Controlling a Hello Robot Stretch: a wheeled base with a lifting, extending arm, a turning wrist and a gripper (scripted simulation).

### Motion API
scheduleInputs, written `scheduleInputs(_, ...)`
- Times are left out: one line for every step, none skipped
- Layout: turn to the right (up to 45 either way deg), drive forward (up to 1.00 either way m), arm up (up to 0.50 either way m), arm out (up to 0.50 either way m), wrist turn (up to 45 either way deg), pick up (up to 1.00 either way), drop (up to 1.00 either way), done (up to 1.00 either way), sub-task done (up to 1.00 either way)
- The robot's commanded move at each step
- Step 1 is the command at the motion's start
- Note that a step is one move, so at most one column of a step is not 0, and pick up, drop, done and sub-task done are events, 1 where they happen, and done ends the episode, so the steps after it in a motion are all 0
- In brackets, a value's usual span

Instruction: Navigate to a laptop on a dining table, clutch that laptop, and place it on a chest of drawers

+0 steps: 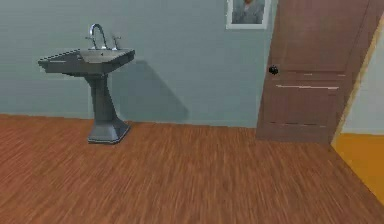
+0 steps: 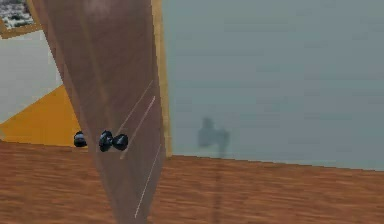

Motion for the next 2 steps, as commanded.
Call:
scheduleInputs(6.0, 0.00, 0.00, 0.00, 0.0, 0.00, 0.00, 0.00, 0.00)
scheduleInputs(0.0, 0.70, 0.00, 0.00, 0.0, 0.00, 0.00, 0.00, 0.00)
